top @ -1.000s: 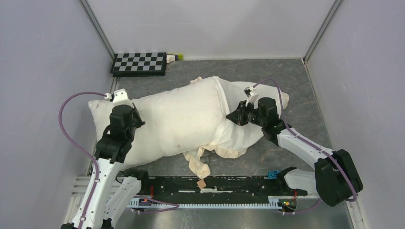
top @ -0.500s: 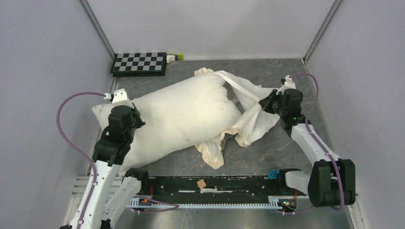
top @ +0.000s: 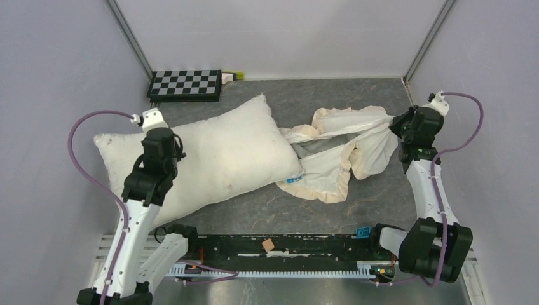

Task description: Remove the pillowcase from the pillow

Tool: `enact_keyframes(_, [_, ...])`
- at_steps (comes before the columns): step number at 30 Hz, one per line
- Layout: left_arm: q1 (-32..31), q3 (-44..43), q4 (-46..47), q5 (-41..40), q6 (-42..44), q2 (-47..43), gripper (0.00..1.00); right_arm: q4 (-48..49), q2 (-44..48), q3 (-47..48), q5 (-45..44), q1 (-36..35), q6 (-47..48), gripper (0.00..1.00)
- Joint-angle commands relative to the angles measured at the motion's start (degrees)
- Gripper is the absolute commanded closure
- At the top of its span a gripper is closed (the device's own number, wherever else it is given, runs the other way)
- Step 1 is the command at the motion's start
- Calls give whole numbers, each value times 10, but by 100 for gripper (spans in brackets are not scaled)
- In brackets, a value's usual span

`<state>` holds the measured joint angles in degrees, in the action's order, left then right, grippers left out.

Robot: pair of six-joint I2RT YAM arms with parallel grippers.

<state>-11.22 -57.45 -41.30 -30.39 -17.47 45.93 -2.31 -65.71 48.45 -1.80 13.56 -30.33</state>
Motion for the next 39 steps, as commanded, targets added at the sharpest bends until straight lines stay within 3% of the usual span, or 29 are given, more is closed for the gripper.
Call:
enact_keyframes(1, [1,-95,57,17,-11,97,98,19,-7,74,11,5,-11,100])
enact_keyframes(6, [0,-183,50,-34,-17,173,98,27,-51,176,75,6,-14,100])
enact_keyframes(9, [1,-233,46,-70,-7,202,98,-16,-77,270,62,17,-2,100])
enact_keyframes(14, [1,-265,39,-77,-8,226,98,-150,-169,532,63,62,19,100])
enact_keyframes(16, [1,-249,49,-64,-12,229,98,-167,-179,564,64,66,28,100])
enact_keyframes(18, [1,-227,61,-42,-9,232,97,-132,-154,501,88,66,27,93])
enact_keyframes(19, [1,-216,69,-35,-8,235,88,-102,-138,456,105,66,26,76])
enact_keyframes(20, [2,-206,73,-32,-8,238,68,-64,-118,395,133,66,26,41])
enact_keyframes(21, [1,-202,74,-23,-1,240,38,-34,-101,339,158,66,24,13])
enact_keyframes(22, [1,-202,74,-10,6,243,5,-8,-90,293,176,66,20,2])
enact_keyframes(23, [1,-205,69,3,11,246,0,8,-81,260,194,65,20,2])
enact_keyframes(26, [0,-213,49,61,17,240,0,54,-51,156,234,63,36,2])
enact_keyframes(30, [-22,-170,49,153,-20,192,0,72,6,64,210,56,60,2])
enact_keyframes(35, [-179,-103,31,85,-54,141,1,37,58,12,170,5,114,2])
enact_keyframes(39, [-278,-98,-97,28,-162,95,7,5,92,-23,163,-12,137,2])
